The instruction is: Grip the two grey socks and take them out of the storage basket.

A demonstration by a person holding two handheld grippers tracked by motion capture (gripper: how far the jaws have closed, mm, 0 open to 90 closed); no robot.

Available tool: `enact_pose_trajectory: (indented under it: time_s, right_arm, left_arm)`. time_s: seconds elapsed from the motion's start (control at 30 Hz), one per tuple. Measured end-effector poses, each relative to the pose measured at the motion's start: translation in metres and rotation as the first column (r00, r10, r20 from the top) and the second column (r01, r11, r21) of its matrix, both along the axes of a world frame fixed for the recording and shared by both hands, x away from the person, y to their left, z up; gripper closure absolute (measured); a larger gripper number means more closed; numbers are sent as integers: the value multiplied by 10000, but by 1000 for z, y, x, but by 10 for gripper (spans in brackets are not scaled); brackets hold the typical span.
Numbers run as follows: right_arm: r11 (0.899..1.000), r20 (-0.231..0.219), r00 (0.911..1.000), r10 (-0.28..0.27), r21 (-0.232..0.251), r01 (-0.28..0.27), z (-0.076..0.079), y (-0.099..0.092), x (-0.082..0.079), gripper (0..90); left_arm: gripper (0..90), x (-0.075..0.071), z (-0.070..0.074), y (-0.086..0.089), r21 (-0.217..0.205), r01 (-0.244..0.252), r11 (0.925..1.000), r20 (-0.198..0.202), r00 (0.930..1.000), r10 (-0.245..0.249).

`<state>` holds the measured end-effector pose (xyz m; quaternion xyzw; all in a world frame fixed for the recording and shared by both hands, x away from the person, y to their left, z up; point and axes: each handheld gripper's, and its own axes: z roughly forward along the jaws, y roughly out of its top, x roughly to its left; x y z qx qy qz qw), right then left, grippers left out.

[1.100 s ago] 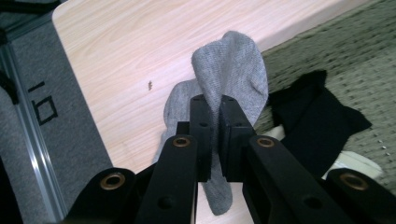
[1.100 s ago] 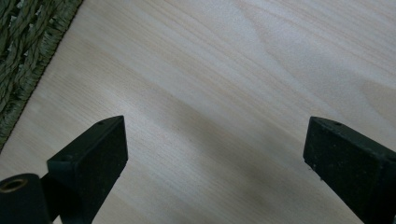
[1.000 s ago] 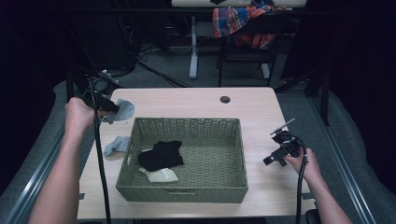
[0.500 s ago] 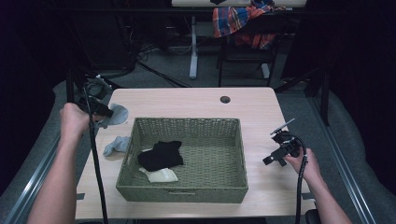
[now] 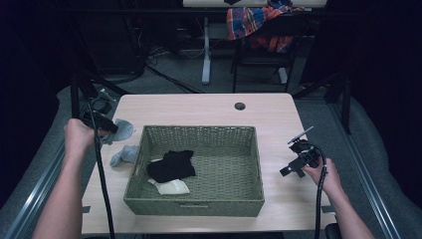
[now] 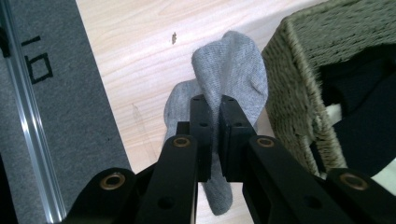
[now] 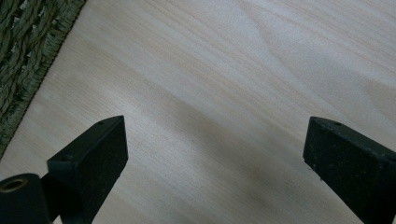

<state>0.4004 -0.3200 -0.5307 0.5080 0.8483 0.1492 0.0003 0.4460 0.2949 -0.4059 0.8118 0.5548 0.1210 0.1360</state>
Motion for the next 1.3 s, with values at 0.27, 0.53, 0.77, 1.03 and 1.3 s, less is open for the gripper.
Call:
enact_pose_trajectory:
  time_s: [0.27, 0.53, 0.77, 1.03, 1.3]
  right_arm:
    - [10000, 1, 10000, 14, 6, -14, 0, 0, 0, 62]
    - [10000, -65, 10000, -17, 87, 18, 0, -1, 0, 62]
    - [10000, -53, 10000, 25, 50, -25, 0, -1, 1, 62]
    - [10000, 14, 10000, 8, -79, -8, 1, -1, 0, 62]
    - [9994, -206, 9994, 276, -220, -281, 3, -2, 1, 62]
  left_arm:
    - [861, 3, -20, 2, 104, -211, 9997, -223, 9995, 213]
    - [861, 7, -34, 3, 47, -418, 9991, -378, 9984, 419]
    - [861, 9, -38, 4, -24, -622, 9981, -318, 9976, 621]
    - [861, 12, -51, 5, -36, -739, 9973, -586, 9956, 736]
    - [859, 16, -76, 2, -38, -875, 9962, -930, 9919, 868]
